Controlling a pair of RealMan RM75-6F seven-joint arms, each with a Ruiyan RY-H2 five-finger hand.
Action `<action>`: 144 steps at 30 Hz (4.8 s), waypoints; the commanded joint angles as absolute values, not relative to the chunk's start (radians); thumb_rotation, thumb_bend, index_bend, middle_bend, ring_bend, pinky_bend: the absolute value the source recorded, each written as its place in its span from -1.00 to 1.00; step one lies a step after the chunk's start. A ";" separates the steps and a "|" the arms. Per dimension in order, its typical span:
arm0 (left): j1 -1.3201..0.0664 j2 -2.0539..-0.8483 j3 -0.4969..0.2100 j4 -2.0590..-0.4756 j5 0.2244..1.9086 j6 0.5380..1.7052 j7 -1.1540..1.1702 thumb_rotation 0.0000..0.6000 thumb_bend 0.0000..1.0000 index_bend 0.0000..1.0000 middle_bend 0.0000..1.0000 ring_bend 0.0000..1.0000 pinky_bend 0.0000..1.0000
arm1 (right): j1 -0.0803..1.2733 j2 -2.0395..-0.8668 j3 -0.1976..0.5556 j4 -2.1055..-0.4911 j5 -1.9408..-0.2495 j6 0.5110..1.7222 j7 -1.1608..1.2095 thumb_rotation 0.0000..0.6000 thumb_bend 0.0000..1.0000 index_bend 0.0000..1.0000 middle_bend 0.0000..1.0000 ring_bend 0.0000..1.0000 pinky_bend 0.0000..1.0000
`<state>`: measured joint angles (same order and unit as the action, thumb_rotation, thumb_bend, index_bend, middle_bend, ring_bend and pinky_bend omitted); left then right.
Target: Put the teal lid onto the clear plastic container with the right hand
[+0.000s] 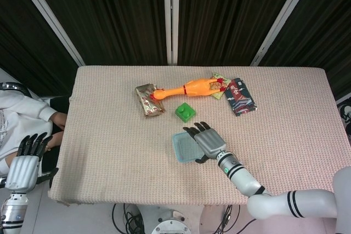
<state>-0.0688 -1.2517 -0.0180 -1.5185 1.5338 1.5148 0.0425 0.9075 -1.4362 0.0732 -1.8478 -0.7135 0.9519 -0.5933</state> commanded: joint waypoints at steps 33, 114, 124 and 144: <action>-0.074 -1.266 -0.018 -1.490 1.529 1.504 0.018 1.00 -0.71 -0.76 -0.86 -1.00 -1.00 | 0.900 -1.439 0.049 -1.856 -0.729 0.974 -0.566 1.00 -0.80 -1.00 -0.90 -1.00 -1.00; -0.053 -1.274 -0.004 -1.477 1.526 1.512 -0.005 1.00 -0.71 -0.77 -0.86 -1.00 -1.00 | 0.953 -1.469 0.069 -1.898 -0.736 0.921 -0.680 1.00 -0.72 -1.00 -0.74 -1.00 -1.00; -0.054 -1.280 -0.004 -1.467 1.526 1.508 -0.013 1.00 -0.71 -0.78 -0.86 -1.00 -1.00 | 0.977 -1.498 0.044 -1.877 -0.700 0.929 -0.687 1.00 -0.72 -1.00 -0.72 -1.00 -1.00; -0.047 -1.284 -0.002 -1.461 1.536 1.520 -0.016 1.00 -0.71 -0.78 -0.86 -1.00 -1.00 | 0.820 -1.350 -0.075 -2.012 -0.992 1.104 -0.563 1.00 -0.72 -1.00 -0.69 -1.00 -1.00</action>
<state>-0.0464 -1.2839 -0.0018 -1.4609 1.5352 1.5206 -0.0169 0.8861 -1.4088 -0.0210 -1.9675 -0.9015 1.0515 -0.6130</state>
